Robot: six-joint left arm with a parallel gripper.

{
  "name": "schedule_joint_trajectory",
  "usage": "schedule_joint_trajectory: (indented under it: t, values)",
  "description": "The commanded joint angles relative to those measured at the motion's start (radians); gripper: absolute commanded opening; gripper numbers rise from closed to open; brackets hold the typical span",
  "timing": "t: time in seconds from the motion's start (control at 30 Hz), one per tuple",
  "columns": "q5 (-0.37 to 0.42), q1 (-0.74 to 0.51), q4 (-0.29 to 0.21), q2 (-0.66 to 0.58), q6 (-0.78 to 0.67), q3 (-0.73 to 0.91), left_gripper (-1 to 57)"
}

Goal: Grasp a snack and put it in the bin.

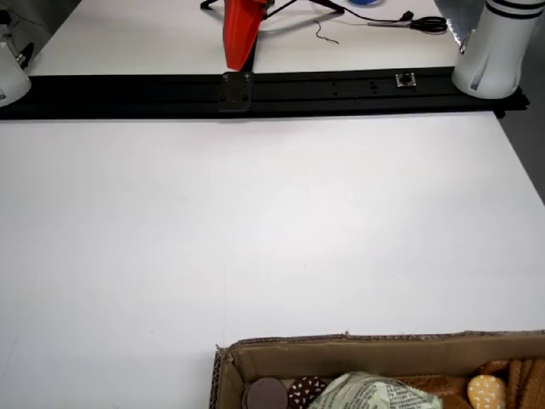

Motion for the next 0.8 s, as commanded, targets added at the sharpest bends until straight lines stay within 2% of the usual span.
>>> schedule_joint_trajectory:
  t: [0.03,0.8]
  values:
    - [0.000,-0.005,0.000,0.000,0.000,0.000,4.2]
    - [0.000,-0.028,0.000,0.000,0.000,0.000,4.2]
